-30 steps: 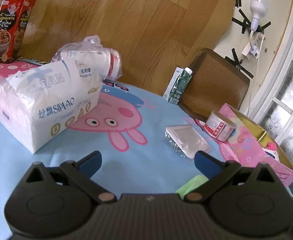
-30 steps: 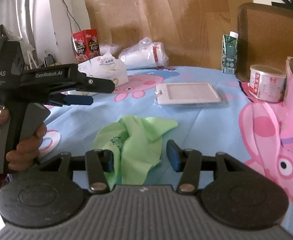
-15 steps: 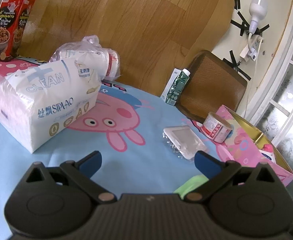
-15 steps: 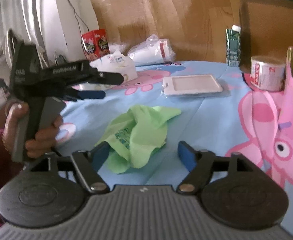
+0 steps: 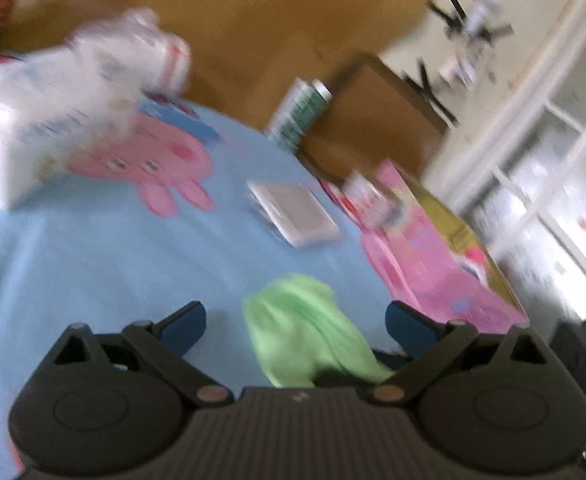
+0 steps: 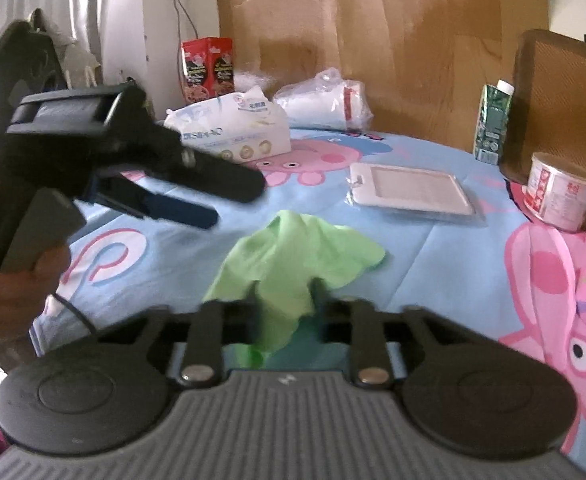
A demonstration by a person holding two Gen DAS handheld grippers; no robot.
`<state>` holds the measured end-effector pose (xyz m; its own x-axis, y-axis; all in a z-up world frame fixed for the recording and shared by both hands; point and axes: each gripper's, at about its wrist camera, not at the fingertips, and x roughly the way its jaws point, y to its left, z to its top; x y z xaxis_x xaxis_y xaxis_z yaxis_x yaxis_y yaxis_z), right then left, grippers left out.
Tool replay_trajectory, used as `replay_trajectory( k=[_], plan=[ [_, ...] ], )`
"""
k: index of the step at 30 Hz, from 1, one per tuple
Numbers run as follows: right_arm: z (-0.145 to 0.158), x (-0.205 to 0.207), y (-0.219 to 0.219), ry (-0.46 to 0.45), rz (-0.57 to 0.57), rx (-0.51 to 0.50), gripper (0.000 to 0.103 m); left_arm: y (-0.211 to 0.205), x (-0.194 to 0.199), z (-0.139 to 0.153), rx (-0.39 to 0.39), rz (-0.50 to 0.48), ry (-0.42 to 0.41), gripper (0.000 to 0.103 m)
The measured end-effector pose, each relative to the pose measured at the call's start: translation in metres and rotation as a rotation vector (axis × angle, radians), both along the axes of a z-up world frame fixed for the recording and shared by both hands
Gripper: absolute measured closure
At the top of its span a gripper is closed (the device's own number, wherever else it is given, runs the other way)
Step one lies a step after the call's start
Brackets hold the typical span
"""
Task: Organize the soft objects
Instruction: 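Lower the green cloth into the pink tin and open the right tool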
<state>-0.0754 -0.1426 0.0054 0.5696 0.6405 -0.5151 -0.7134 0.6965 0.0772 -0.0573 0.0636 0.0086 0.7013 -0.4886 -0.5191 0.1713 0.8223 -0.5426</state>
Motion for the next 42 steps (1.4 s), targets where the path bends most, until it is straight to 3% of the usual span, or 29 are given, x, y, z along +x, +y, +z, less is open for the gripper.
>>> replay_trajectory(
  k=[2,3,6,8,14,20,22,24,26,27,28,30,34,37,42],
  plan=[
    [0.0,-0.002,-0.001,-0.013,-0.001,0.008,0.092,-0.015,0.0,-0.002,0.043,-0.007,0.001,0.008],
    [0.001,-0.004,-0.002,-0.024,-0.007,0.014,0.093,-0.02,0.002,-0.002,0.051,-0.024,0.006,0.021],
    [0.004,-0.009,-0.012,-0.059,-0.037,0.057,0.093,-0.028,0.012,-0.002,-0.035,-0.077,0.052,0.045],
    [0.007,-0.01,-0.019,-0.083,-0.065,0.078,0.093,-0.036,0.019,0.002,-0.069,-0.107,0.058,0.049],
    [0.03,-0.012,-0.062,-0.218,-0.206,0.15,0.093,-0.096,0.04,0.045,-0.003,-0.237,-0.05,0.049],
    [0.057,0.001,-0.124,-0.342,-0.412,0.186,0.093,-0.185,0.079,0.09,0.079,-0.398,-0.177,0.049],
    [0.061,0.013,-0.143,-0.349,-0.481,0.184,0.093,-0.217,0.095,0.094,0.104,-0.429,-0.186,0.042],
    [0.061,0.031,-0.162,-0.362,-0.563,0.159,0.093,-0.242,0.111,0.094,0.154,-0.414,-0.198,0.019],
    [0.058,0.06,-0.18,-0.357,-0.663,0.109,0.088,-0.26,0.125,0.089,0.211,-0.364,-0.205,0.017],
    [0.053,0.079,-0.189,-0.326,-0.707,0.068,0.074,-0.265,0.13,0.086,0.224,-0.351,-0.194,0.017],
    [0.049,0.091,-0.194,-0.301,-0.742,0.037,0.054,-0.267,0.134,0.082,0.232,-0.332,-0.177,0.017],
    [0.042,0.097,-0.207,-0.301,-0.819,0.03,0.046,-0.259,0.132,0.076,0.213,-0.316,-0.157,0.017],
    [0.037,0.078,-0.219,-0.322,-0.837,0.119,0.045,-0.227,0.113,0.071,0.222,-0.278,-0.194,0.012],
    [0.038,0.057,-0.217,-0.354,-0.83,0.201,0.045,-0.184,0.097,0.068,0.18,-0.23,-0.191,0.012],
    [0.05,0.037,-0.188,-0.373,-0.678,0.288,0.045,-0.099,0.07,0.051,0.182,-0.047,-0.177,0.012]
  ],
)
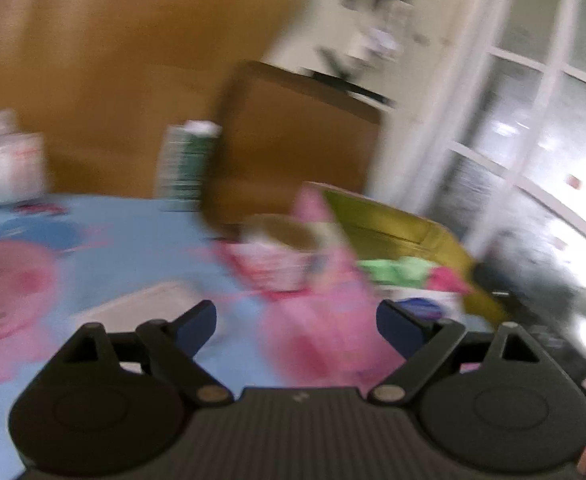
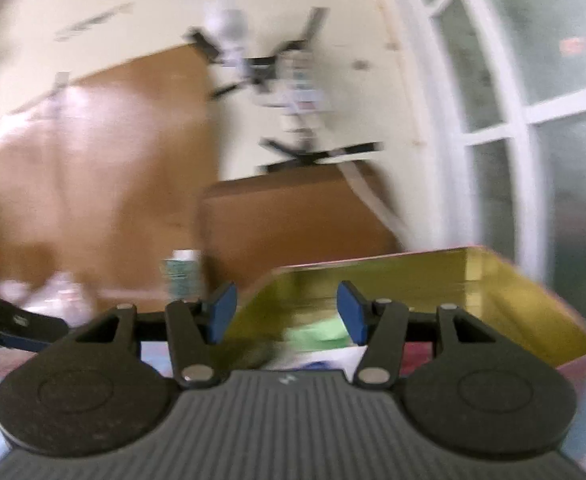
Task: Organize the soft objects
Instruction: 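Lower the green cloth into the pink tin and open the right tool, then grasp the clear plastic card holder with the right tool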
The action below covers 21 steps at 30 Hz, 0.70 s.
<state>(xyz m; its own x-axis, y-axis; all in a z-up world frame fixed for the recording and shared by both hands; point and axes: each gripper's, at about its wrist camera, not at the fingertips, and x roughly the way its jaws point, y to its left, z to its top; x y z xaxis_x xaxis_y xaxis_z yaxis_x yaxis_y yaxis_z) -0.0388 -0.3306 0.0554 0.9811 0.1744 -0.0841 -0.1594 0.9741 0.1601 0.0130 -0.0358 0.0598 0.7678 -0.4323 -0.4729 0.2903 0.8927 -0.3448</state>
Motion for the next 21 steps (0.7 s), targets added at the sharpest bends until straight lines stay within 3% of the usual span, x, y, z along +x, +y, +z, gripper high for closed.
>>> replay_trajectory(
  k=[5,8,12,16,17,19,21],
  plan=[
    [0.0,0.005,0.068,0.107,0.302,-0.039,0.044,0.083,-0.023,-0.032,0.02,0.235,0.062,0.012],
    [-0.007,0.027,0.114,0.207,0.405,-0.068,0.029,0.12,-0.034,-0.048,-0.024,0.315,0.1,0.012],
    [-0.009,0.074,0.154,0.326,0.408,-0.041,0.026,0.139,-0.044,-0.053,-0.092,0.343,0.066,0.012],
    [-0.017,0.119,0.178,0.443,0.364,-0.022,0.027,0.134,-0.043,-0.051,-0.074,0.326,0.036,0.012],
    [-0.021,0.123,0.181,0.483,0.37,-0.018,0.03,0.132,-0.043,-0.051,-0.069,0.319,0.03,0.012],
    [-0.031,0.128,0.185,0.581,0.378,-0.008,0.065,0.131,-0.046,-0.051,-0.074,0.308,0.017,0.012],
    [-0.028,0.108,0.184,0.603,0.475,0.019,0.077,0.135,-0.049,-0.053,-0.1,0.303,0.01,0.011]
  ],
)
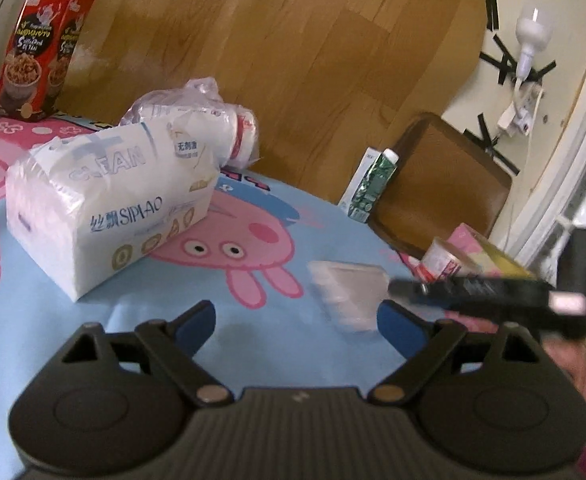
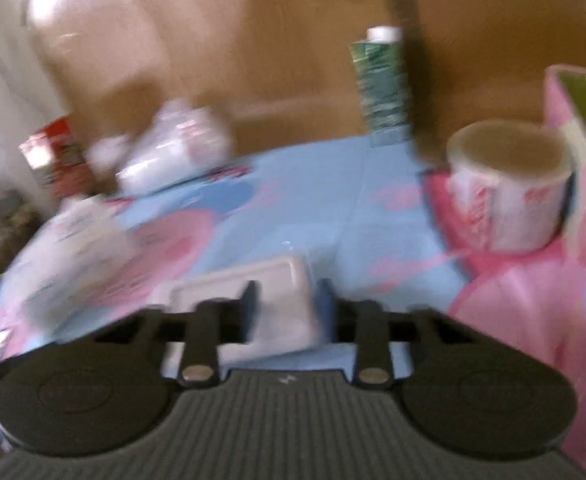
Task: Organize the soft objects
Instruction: 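Grasp the clear plastic card holder with the right tool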
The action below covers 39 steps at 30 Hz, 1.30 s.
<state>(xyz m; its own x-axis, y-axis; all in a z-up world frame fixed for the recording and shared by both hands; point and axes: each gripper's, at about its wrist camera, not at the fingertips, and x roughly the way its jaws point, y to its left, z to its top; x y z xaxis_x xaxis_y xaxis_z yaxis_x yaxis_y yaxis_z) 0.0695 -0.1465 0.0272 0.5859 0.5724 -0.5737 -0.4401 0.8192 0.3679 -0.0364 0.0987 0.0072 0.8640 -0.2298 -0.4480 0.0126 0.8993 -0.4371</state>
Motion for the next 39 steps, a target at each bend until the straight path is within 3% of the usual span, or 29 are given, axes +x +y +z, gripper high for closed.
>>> replay_trajectory(
  k=[2,5,9,11,12,13,20,22,23,24,25,34,39],
  plan=[
    [0.003,-0.035,0.002,-0.009,0.173,0.074,0.078,0.005,-0.001,-0.001,-0.039,-0.004,-0.001,0.01],
    [0.007,-0.086,0.01,-0.137,0.254,-0.004,0.075,0.013,0.003,-0.003,-0.098,-0.007,0.01,0.01],
    [0.007,-0.106,0.012,-0.273,0.224,-0.09,0.041,0.024,0.003,-0.008,-0.172,0.007,0.016,0.01],
    [0.006,-0.097,0.015,-0.275,0.226,-0.092,0.025,0.029,0.002,-0.01,-0.201,0.02,0.019,0.01],
    [0.005,-0.093,0.019,-0.274,0.242,-0.089,0.011,0.03,0.002,-0.011,-0.212,0.026,0.019,0.01],
    [0.003,-0.088,0.021,-0.279,0.268,-0.088,0.005,0.032,0.002,-0.012,-0.221,0.03,0.017,0.01],
    [-0.009,-0.047,0.068,-0.269,0.343,-0.224,0.005,0.026,0.003,-0.01,-0.181,0.035,0.02,0.009],
    [-0.014,-0.042,0.073,-0.248,0.349,-0.249,0.015,0.023,0.004,-0.009,-0.161,0.033,0.024,0.009],
    [-0.014,-0.043,0.071,-0.239,0.348,-0.239,0.019,0.022,0.005,-0.009,-0.153,0.03,0.026,0.009],
    [-0.013,-0.045,0.067,-0.22,0.347,-0.22,0.031,0.02,0.005,-0.009,-0.145,0.026,0.027,0.009],
    [-0.012,-0.048,0.062,-0.203,0.328,-0.203,0.033,0.019,0.005,-0.009,-0.14,0.023,0.028,0.009],
    [-0.018,-0.112,0.031,-0.198,0.173,-0.1,0.034,0.007,0.009,-0.006,-0.073,-0.035,0.041,0.009],
    [-0.02,-0.108,0.026,-0.165,0.154,-0.032,0.034,-0.006,0.006,-0.003,0.01,-0.061,0.025,0.009]
  ],
)
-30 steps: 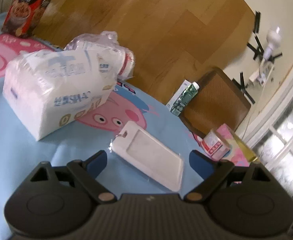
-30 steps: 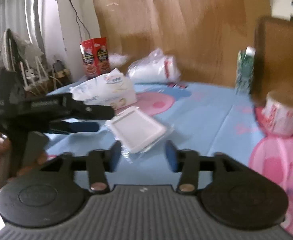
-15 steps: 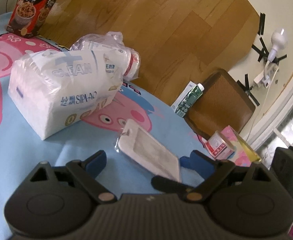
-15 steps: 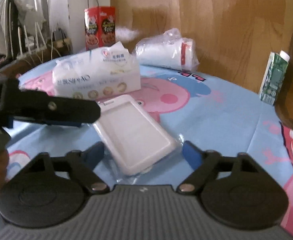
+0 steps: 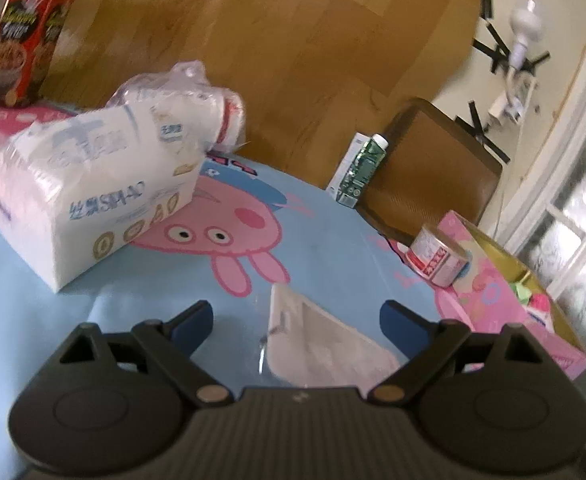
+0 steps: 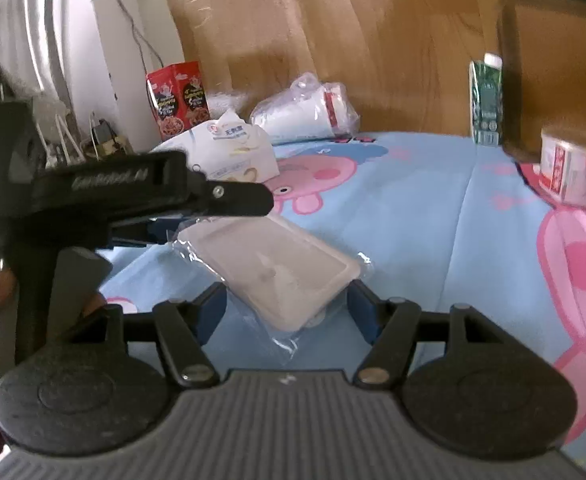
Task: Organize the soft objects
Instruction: 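Grasp the clear plastic card holder with the right tool, then carry the card holder into the pink tin and open the right tool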
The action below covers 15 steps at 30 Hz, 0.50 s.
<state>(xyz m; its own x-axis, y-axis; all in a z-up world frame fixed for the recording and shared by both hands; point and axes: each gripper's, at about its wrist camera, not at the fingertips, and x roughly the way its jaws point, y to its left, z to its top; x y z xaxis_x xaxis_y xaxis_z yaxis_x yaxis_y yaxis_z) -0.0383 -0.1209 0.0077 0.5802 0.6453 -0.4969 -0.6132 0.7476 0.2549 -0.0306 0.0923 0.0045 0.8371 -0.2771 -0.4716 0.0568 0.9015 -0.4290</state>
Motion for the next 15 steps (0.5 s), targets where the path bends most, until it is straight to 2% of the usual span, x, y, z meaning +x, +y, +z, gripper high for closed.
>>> replay_trajectory(
  k=[4,9,13,15],
  plan=[
    [-0.001,0.003,-0.005,0.031,-0.005,0.049,0.034,-0.006,-0.002,0.002,0.027,-0.034,-0.011,0.009],
    [0.0,0.001,-0.004,0.029,-0.004,0.05,0.034,-0.01,0.005,-0.002,-0.012,-0.066,0.053,0.012],
    [-0.001,0.001,-0.005,0.035,-0.003,0.056,0.034,-0.01,0.008,-0.009,-0.167,-0.106,0.059,0.012],
    [-0.001,0.001,-0.005,0.033,-0.001,0.055,0.034,-0.015,0.011,-0.011,-0.199,-0.101,0.058,0.014]
  ],
)
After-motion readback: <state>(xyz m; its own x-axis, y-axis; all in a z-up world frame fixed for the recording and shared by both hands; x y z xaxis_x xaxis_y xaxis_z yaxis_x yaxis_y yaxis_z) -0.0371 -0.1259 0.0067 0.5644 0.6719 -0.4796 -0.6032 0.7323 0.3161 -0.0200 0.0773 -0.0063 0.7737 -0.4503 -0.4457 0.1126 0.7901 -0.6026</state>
